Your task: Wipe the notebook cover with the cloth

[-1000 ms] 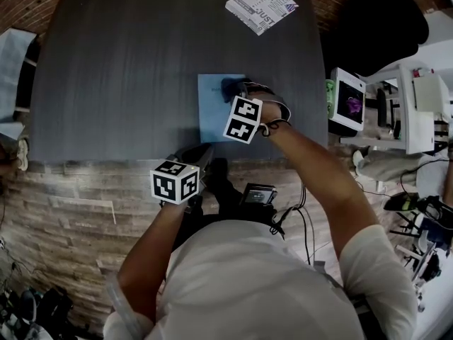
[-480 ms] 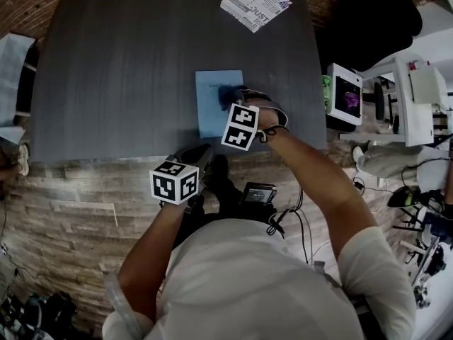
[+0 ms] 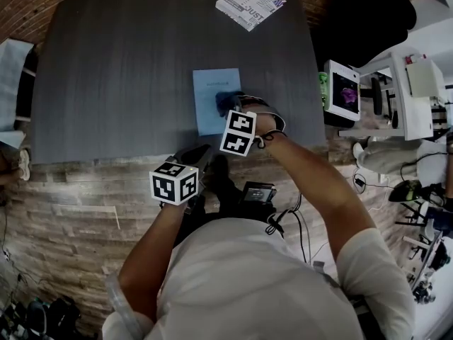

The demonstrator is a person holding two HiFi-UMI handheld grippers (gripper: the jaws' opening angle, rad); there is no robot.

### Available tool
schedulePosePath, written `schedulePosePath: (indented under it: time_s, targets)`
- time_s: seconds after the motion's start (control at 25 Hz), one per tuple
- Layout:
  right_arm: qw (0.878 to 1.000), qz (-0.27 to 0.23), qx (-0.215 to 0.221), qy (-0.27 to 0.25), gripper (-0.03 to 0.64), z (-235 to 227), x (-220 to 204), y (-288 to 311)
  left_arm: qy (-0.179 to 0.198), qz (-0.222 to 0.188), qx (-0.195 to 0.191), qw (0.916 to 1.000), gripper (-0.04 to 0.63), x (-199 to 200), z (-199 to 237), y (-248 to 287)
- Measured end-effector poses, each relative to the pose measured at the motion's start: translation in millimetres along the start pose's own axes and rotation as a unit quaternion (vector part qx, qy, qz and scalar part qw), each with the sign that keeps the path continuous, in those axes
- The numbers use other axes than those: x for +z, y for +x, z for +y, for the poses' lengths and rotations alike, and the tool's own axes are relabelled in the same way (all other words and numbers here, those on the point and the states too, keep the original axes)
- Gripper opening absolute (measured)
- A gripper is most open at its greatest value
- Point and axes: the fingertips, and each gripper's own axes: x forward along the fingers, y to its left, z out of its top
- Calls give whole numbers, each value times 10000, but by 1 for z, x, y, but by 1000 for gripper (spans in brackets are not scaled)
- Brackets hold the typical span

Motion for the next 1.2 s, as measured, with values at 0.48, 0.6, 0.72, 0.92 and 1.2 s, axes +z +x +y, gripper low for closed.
schedulePosePath:
  time_s: [0.48,0.6,0.72,0.92,1.2]
  targets:
    - [9999,5,100,26,83,24,1,-10,49,-1,-61,10000,11,-2,-5,-5]
    - [9999,4,117,51,83,29,1,-11,49,14,-77,10000,11,-4,-4,-6]
    - [9999,7,139,75,83,35,2,-13,53,15,-93,9999,11,-6,-4,-9]
    - [9998,1,169,84,83,44,2,-17,80,24,-132,9999,11,-7,-5,-12]
    - [9996,-4,250,123,83,57,1,-23,93,45,-158,9998,11,-9,-4,-17]
